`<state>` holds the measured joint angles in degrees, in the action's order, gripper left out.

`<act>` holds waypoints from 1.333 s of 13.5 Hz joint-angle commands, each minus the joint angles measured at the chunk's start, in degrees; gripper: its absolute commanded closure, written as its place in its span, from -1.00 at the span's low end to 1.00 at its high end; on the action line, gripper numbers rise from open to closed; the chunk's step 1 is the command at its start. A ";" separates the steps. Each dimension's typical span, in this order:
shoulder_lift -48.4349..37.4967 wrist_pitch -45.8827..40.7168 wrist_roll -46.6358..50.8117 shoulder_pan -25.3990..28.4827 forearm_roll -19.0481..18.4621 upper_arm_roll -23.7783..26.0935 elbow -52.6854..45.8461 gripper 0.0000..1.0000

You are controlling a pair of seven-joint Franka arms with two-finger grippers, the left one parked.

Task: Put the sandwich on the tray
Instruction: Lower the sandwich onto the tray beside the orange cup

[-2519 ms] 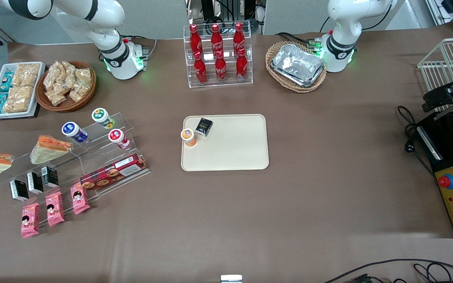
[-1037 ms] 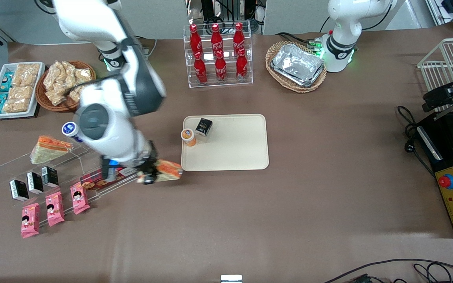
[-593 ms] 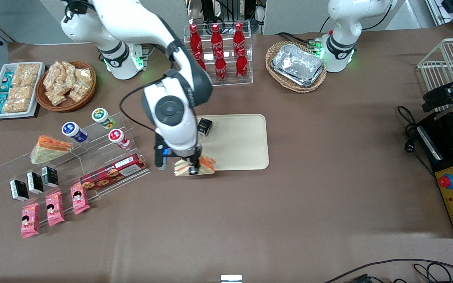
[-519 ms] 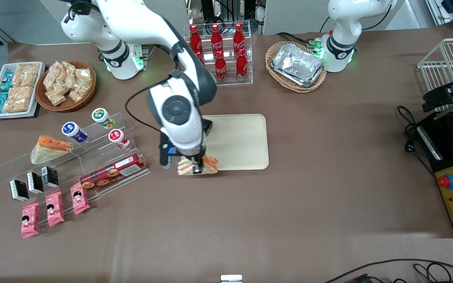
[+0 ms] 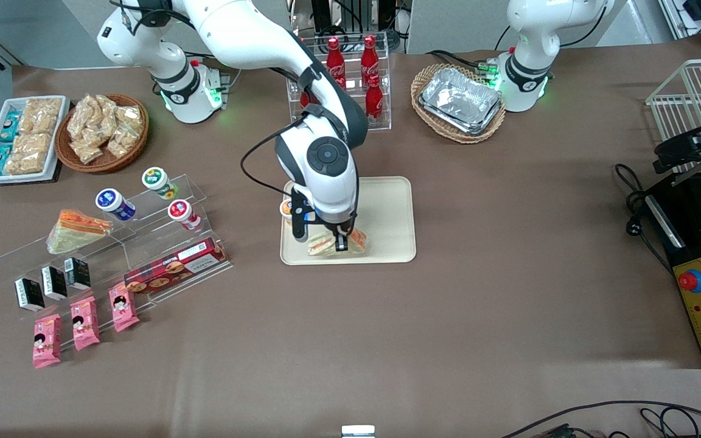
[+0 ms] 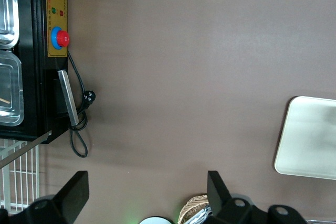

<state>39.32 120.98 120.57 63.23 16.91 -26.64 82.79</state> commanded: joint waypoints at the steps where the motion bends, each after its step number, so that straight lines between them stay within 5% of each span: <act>1: 2.07 4.17 1.33 1.72 0.32 0.44 2.20 1.00; 12: 2.77 12.27 1.42 3.31 0.58 0.71 9.06 1.00; 13: 2.95 12.27 1.68 3.22 0.84 0.71 8.97 0.73; 14: 2.95 12.27 3.07 3.04 1.02 0.62 8.97 0.05; 16: 2.87 12.18 3.44 2.87 1.02 0.62 8.97 -0.74; 17: 3.13 12.27 2.92 2.34 0.94 0.62 8.88 -0.98; 18: 3.39 12.27 2.74 2.34 0.93 0.62 8.62 -0.99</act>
<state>42.14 132.09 123.04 65.64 17.01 -25.57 91.38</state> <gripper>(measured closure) 0.599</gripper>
